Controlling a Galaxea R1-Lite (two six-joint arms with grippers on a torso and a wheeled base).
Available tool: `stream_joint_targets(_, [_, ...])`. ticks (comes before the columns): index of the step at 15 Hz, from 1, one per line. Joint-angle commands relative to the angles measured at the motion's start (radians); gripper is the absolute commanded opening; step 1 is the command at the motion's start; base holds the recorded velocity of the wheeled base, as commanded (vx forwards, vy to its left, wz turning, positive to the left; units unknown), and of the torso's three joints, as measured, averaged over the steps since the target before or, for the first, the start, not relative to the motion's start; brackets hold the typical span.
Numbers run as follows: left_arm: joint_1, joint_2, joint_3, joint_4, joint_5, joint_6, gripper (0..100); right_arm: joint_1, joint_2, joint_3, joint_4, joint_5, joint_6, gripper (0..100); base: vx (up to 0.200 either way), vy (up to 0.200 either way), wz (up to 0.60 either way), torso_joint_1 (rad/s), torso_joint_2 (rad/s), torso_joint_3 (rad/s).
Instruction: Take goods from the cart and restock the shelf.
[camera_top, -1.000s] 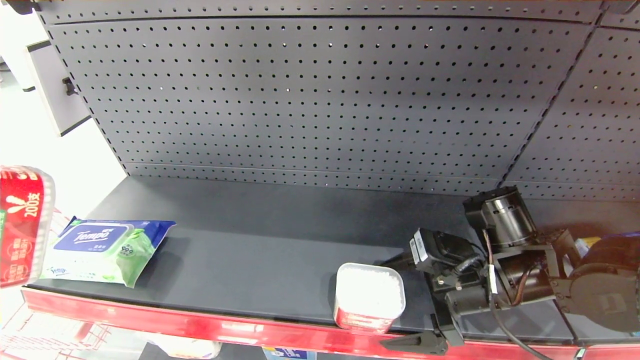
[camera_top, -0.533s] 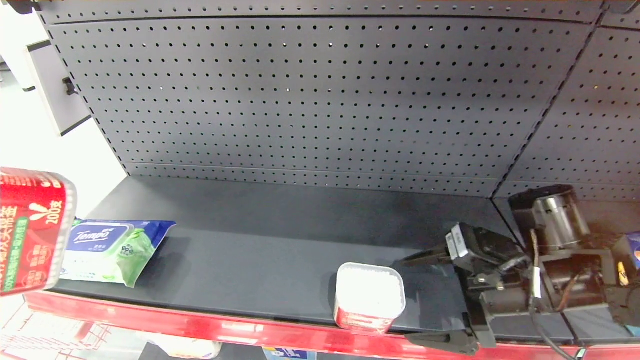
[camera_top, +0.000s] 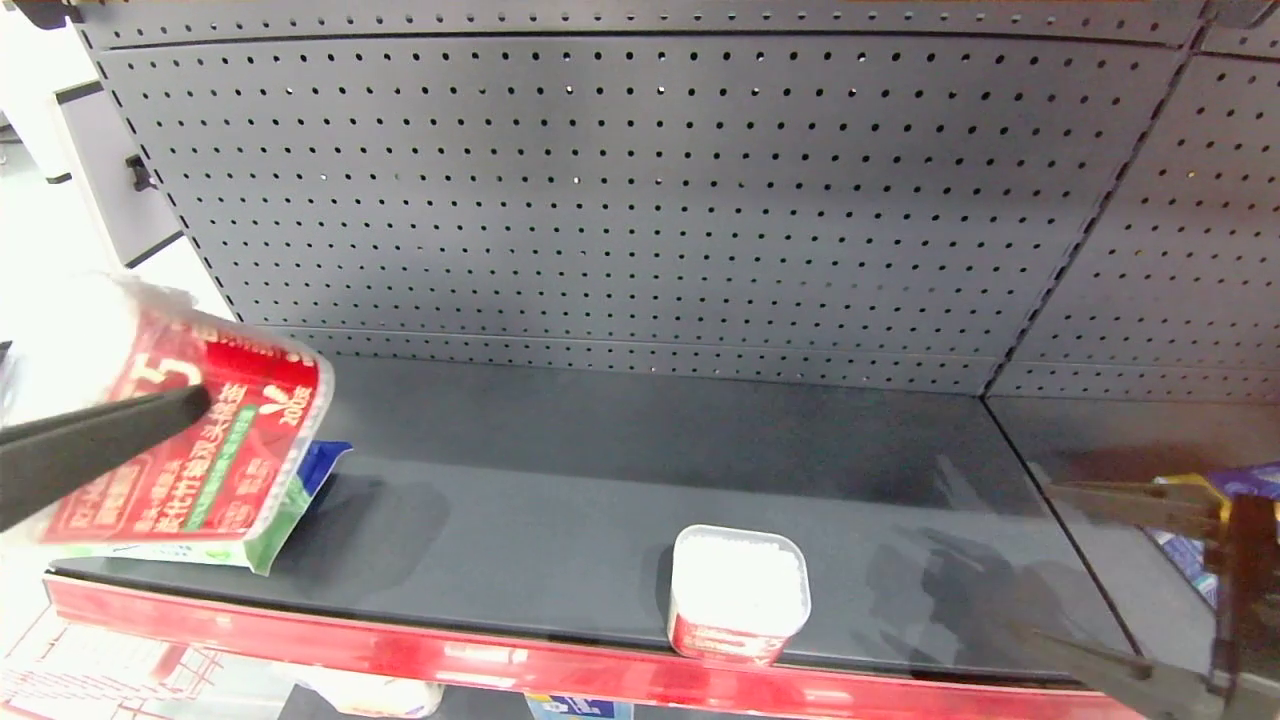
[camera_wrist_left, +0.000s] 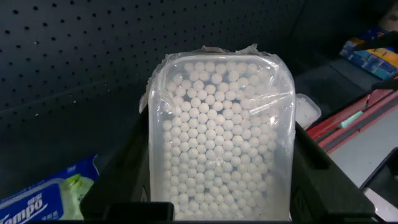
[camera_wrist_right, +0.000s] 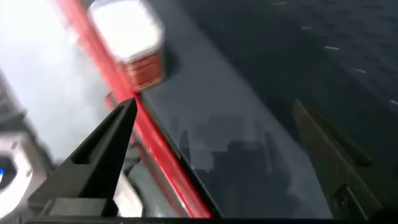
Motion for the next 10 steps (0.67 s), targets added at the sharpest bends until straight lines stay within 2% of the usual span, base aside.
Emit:
stream_joint_targets(1, [-0.045,0.229,-0.115,-0.001,-0.022,0.013,0,-0.061,-0.35,0.063,0.047,-0.152,0.168,100,0.0,0.0,0.0,0.0,0.0,0.0])
stream_joint_targets(3, [-0.068,0.349,-0.155,-0.001,-0.079,0.101,0,-0.062,-0.45,0.038,0.159,-0.235,0.212,100,0.0,0.0,0.0,0.0,0.0,0.0])
stream_joint_targets(4, [-0.068,0.372,-0.16,-0.001,-0.09,0.128,0,-0.062,-0.464,0.034,0.176,-0.246,0.212,100,0.0,0.0,0.0,0.0,0.0,0.0])
stream_joint_targets(5, [-0.069,0.436,-0.181,-0.001,-0.128,0.196,0,-0.062,-0.488,0.034,0.204,-0.272,0.212,100,0.0,0.0,0.0,0.0,0.0,0.0])
stream_joint_targets(7, [-0.086,0.57,-0.258,0.0,-0.166,0.279,0,-0.062,-0.505,0.044,0.208,-0.322,0.214,100,0.0,0.0,0.0,0.0,0.0,0.0])
stream_joint_targets(10, [-0.128,0.72,-0.385,0.0,-0.202,0.314,0,-0.062,-0.507,0.044,0.207,-0.347,0.214,100,0.0,0.0,0.0,0.0,0.0,0.0])
